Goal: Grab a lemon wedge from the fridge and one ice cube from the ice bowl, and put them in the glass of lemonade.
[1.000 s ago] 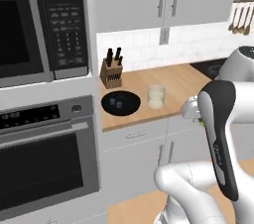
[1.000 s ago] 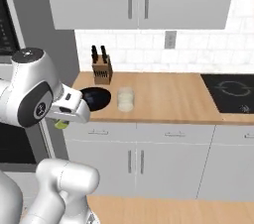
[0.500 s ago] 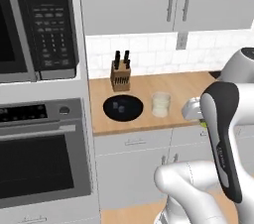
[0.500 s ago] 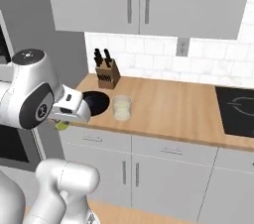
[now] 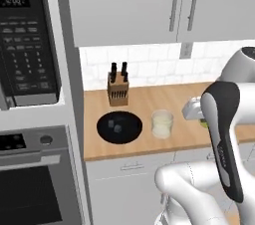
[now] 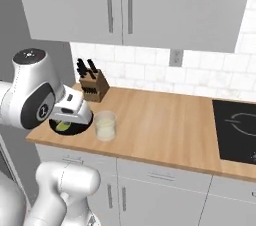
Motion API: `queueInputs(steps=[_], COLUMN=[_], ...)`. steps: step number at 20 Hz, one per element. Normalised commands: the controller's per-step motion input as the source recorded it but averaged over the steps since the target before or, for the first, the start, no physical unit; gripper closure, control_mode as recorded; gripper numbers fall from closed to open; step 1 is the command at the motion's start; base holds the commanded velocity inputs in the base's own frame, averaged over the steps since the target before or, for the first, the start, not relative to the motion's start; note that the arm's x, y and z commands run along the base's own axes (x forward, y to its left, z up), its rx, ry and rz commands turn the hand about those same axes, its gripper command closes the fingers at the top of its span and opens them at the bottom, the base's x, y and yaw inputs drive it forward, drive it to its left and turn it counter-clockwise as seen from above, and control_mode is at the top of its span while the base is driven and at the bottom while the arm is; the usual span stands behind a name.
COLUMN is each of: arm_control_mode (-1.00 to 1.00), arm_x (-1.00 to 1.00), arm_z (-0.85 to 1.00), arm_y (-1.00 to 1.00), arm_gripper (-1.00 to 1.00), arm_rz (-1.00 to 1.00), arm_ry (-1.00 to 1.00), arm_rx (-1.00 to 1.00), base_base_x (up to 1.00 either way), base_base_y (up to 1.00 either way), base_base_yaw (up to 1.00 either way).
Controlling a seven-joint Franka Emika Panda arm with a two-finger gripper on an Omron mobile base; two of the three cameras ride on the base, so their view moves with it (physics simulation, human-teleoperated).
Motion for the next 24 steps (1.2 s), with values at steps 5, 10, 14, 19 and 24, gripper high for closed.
queueInputs(steps=[5,10,14,19,24], arm_control_mode=[1.0,1.0,1.0,1.0,-1.0], arm_x=[0.0,0.0,0.0,0.0,0.0], arm_z=[0.0,0.0,0.0,0.0,-0.09], arm_y=[0.0,0.0,0.0,0.0,0.0], arm_gripper=[1.0,1.0,1.0,1.0,1.0], arm_rz=[0.0,0.0,0.0,0.0,0.0], arm_ry=[0.0,0.0,0.0,0.0,0.0], arm_rx=[0.0,0.0,0.0,0.0,0.02], base_base_x=[0.82,0.39,0.0,0.0,-0.02], base_base_y=[0.0,0.0,0.0,0.0,-0.02], base_base_yaw=[-0.11,-0.08,0.0,0.0,0.0])
